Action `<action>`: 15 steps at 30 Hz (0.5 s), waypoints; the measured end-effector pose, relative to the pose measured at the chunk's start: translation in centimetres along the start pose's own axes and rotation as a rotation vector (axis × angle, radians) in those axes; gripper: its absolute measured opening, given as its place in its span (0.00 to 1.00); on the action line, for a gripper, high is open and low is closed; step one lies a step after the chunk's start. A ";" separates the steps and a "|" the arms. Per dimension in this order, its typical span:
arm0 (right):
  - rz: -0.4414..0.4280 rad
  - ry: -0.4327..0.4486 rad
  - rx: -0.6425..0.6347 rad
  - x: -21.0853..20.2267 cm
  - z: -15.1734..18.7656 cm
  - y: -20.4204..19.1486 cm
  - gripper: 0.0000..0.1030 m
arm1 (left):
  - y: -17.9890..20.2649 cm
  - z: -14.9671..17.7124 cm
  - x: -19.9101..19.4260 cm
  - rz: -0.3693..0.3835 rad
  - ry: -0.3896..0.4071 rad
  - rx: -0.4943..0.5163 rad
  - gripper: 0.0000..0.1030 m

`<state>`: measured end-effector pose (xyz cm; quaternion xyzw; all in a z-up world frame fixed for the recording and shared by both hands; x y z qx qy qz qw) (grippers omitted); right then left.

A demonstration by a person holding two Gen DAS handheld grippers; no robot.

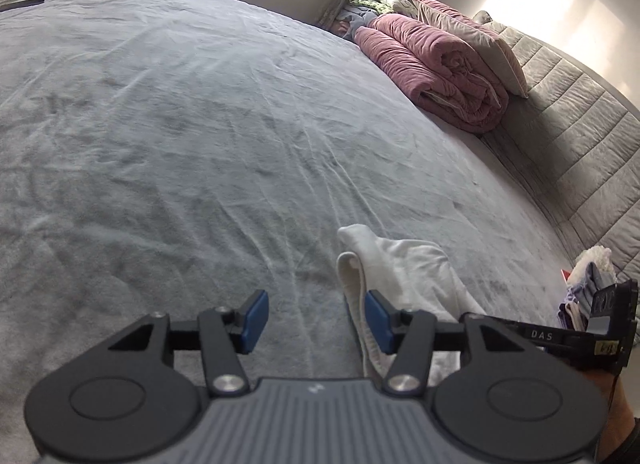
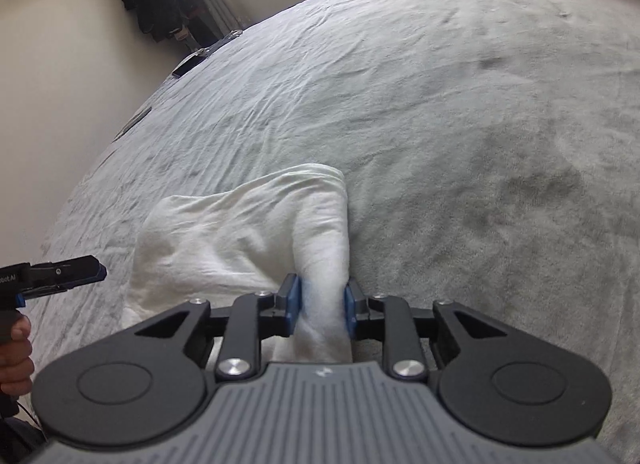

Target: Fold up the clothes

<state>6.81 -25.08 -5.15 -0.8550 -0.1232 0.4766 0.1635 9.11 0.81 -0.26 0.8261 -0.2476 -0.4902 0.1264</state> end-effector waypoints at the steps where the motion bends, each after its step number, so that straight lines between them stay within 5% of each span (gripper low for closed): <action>1: 0.021 0.016 -0.019 -0.3 -0.2 -0.2 0.33 | 0.2 -0.1 0.2 0.009 0.003 -0.007 0.53; 5: 0.091 0.074 -0.093 -1.6 -1.0 -0.9 0.33 | 0.7 -0.2 0.9 0.045 -0.008 -0.028 0.55; 15: 0.062 0.113 -0.379 0.8 1.5 -9.8 0.33 | -0.1 -0.1 2.0 0.053 -0.037 -0.059 0.55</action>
Point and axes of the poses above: each gripper's, at about its wrist camera, not at the fingertips, and x roughly the way its jaws point, y to its right, z to its underside, the point moved 10 cm from there along x, roughly the way its jaws point, and after that the axes turned 12 degrees about -y, right-handed, at the moved point
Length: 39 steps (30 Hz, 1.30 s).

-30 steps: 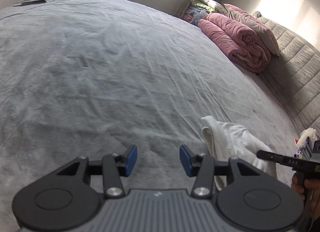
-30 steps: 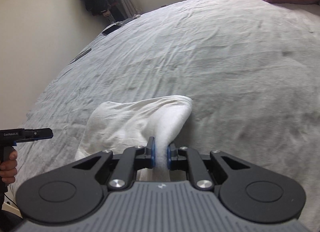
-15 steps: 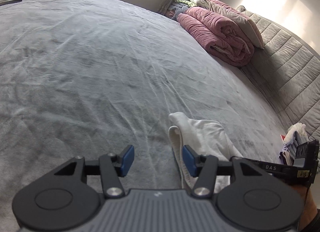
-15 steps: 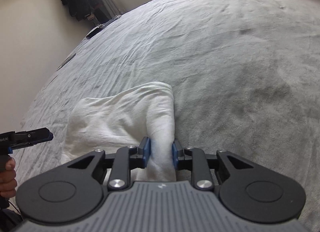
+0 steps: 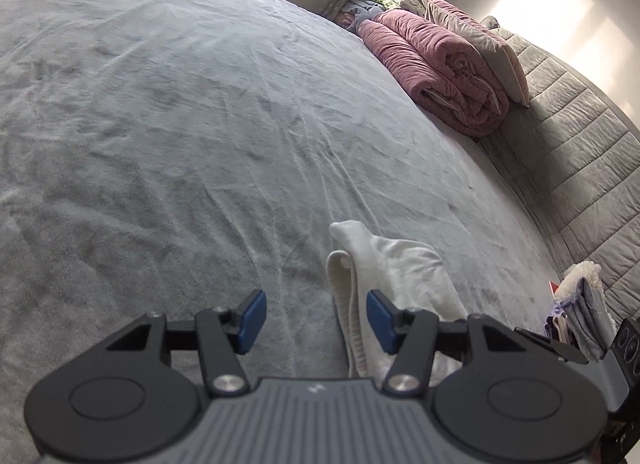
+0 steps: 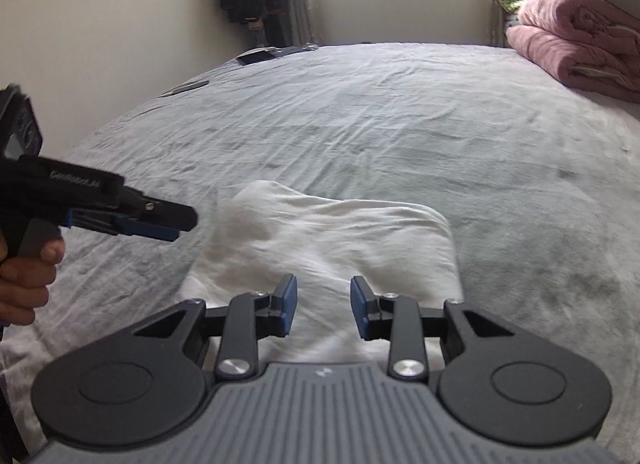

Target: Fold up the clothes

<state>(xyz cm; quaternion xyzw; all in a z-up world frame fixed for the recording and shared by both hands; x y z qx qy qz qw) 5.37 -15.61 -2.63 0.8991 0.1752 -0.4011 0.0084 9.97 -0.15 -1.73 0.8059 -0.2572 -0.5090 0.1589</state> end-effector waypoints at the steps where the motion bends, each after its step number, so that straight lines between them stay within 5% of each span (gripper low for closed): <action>1: 0.002 0.018 -0.036 0.1 -0.3 -1.0 0.33 | 0.0 0.0 0.1 0.002 -0.001 -0.003 0.55; 5: 0.013 0.047 -0.128 1.4 -1.3 -3.8 0.29 | -0.1 -0.3 0.1 0.025 0.000 -0.021 0.55; 7: 0.031 0.029 -0.157 2.3 -1.1 -4.2 0.16 | -0.4 -0.5 0.2 0.032 -0.001 -0.033 0.55; 12: 0.078 -0.002 -0.240 4.3 -0.2 -5.0 0.15 | -0.8 -0.7 0.7 0.047 -0.008 -0.055 0.54; 20: 0.096 0.030 -0.256 3.4 -0.3 -5.7 0.18 | -0.7 -0.6 0.9 0.051 -0.013 -0.063 0.54; 25: 0.067 0.049 -0.323 1.7 0.5 -8.3 0.43 | -0.6 -0.8 0.5 0.058 -0.007 -0.064 0.54; 34: 0.193 -0.021 -0.557 3.4 3.1 -10.1 0.42 | -0.9 -0.5 0.7 0.077 -0.029 -0.087 0.55; 39: 0.236 -0.024 -0.575 4.2 2.8 -9.3 0.30 | -0.9 -0.6 0.9 0.091 -0.038 -0.101 0.55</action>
Point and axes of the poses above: each gripper's, at about its wrist camera, not at the fingertips, and x roughly the way its jaws point, y to its right, z to its underside, the point moved 10 cm from there along x, roughly the way its jaws point, and after that the axes turned 12 degrees about -y, right-handed, at the moved point
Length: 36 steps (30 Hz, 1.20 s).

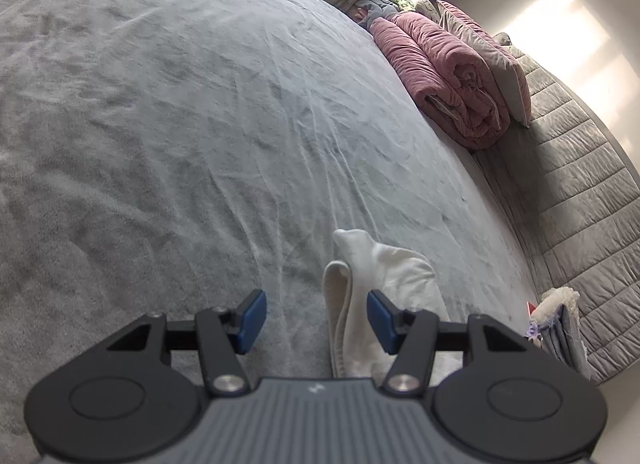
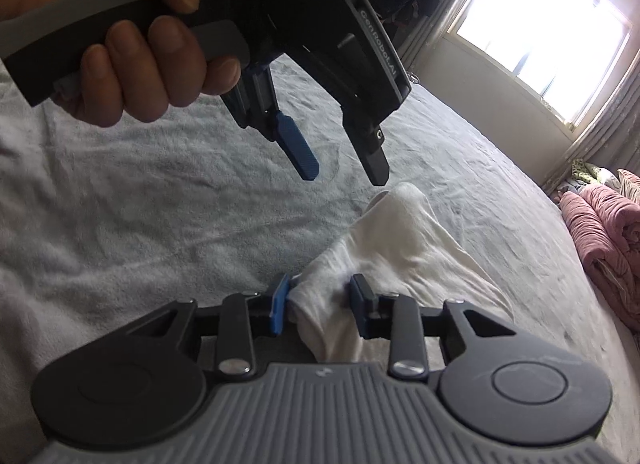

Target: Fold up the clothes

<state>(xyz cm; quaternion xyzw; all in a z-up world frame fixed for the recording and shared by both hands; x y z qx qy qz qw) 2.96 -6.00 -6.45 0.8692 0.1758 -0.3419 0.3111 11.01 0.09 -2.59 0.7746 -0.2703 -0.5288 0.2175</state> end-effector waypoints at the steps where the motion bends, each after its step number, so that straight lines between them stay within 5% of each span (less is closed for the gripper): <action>1: -0.014 0.001 0.025 0.1 -0.1 0.4 0.26 | 0.0 0.0 0.0 0.002 -0.002 -0.005 0.55; 4: -0.041 0.018 0.086 -0.2 -0.1 1.2 0.19 | -0.1 0.0 0.2 0.008 -0.007 -0.026 0.55; 15: -0.201 0.062 0.371 -1.8 -0.5 4.6 0.17 | 1.3 0.7 1.3 0.050 -0.040 -0.074 0.62; 25: -0.212 0.092 0.412 -2.4 -1.0 5.5 0.17 | 2.8 1.0 3.2 0.132 -0.039 -0.125 0.69; 36: -0.210 0.120 0.439 -2.9 -1.2 5.6 0.17 | 3.2 1.1 4.7 0.108 -0.026 -0.140 0.69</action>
Point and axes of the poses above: each gripper's, at about its wrist camera, not at the fingertips, and x roughly the way its jaws point, y to its right, z to its underside, the point moved 10 cm from there along x, roughly the way its jaws point, and after that the axes turned 12 degrees about -y, right-handed, at the moved point
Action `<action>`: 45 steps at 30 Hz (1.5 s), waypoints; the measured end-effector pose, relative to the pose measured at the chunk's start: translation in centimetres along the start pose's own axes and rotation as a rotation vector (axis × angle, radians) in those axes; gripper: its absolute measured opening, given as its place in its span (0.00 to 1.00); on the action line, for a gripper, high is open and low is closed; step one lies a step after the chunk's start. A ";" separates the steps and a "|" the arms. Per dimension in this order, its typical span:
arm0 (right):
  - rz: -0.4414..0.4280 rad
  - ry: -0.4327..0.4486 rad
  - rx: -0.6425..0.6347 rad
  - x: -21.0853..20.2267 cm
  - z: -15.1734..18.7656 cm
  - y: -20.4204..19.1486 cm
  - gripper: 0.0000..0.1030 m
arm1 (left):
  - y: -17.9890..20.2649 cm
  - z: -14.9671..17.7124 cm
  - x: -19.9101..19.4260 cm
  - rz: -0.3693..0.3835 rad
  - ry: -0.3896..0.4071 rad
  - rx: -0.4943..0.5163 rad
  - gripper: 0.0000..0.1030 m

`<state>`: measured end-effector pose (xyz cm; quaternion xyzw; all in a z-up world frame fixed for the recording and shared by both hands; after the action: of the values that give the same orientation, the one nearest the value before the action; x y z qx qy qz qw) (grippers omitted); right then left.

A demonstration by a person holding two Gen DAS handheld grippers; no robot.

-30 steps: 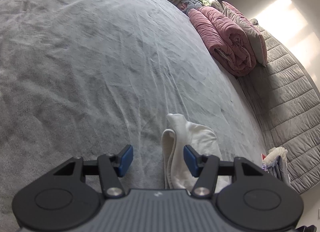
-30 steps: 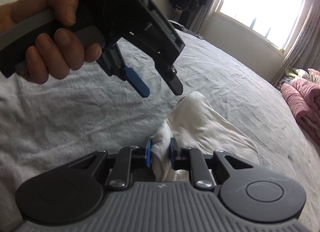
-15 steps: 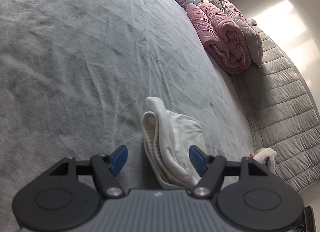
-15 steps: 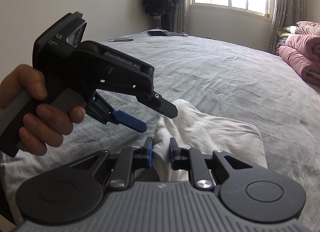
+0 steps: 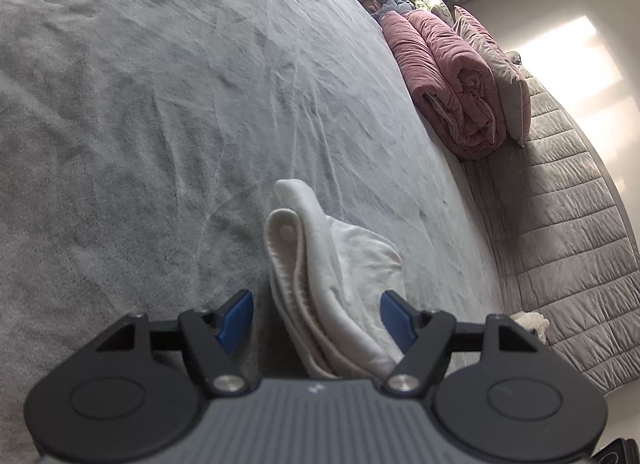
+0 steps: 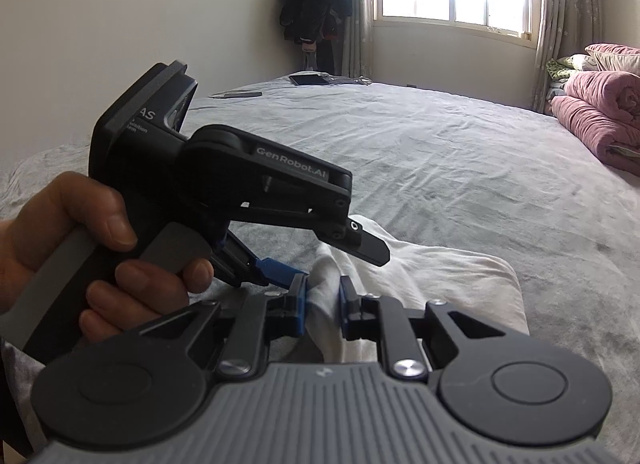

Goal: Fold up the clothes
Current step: 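Grasp the folded garment edge with the left gripper while the right gripper grasps beside it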

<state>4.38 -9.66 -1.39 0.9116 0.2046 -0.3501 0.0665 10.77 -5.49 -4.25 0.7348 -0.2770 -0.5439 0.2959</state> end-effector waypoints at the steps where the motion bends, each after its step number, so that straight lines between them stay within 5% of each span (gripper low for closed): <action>1: -0.001 0.001 0.000 0.0 0.0 0.0 0.17 | 0.0 0.0 0.0 -0.003 0.008 0.002 0.69; 14: 0.001 0.006 -0.029 0.0 0.1 -0.5 0.17 | 1.1 0.5 0.7 -0.078 0.038 0.051 0.48; 24: -0.008 0.010 -0.041 -0.4 0.4 -0.5 0.17 | 1.6 0.4 0.8 -0.152 0.063 0.106 0.22; 31: -0.018 0.002 -0.040 -0.1 0.5 -0.4 0.18 | 2.4 0.6 0.4 -0.316 0.075 0.227 0.20; 45: -0.087 -0.058 -0.037 0.2 1.4 -1.0 0.22 | 2.2 0.6 0.4 -0.388 0.046 0.282 0.20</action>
<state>3.24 -9.08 -2.56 0.8899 0.2487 -0.3751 0.0741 10.14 -7.34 -3.09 0.8207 -0.1969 -0.5294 0.0863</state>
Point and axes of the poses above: each gripper's, at about its wrist camera, not at the fingertips, and x roughly the way its jaws point, y to its right, z to its underside, the point moved 10 cm from there along x, roughly the way its jaws point, and after that the axes turned 12 degrees about -y, right-handed, at the moved point
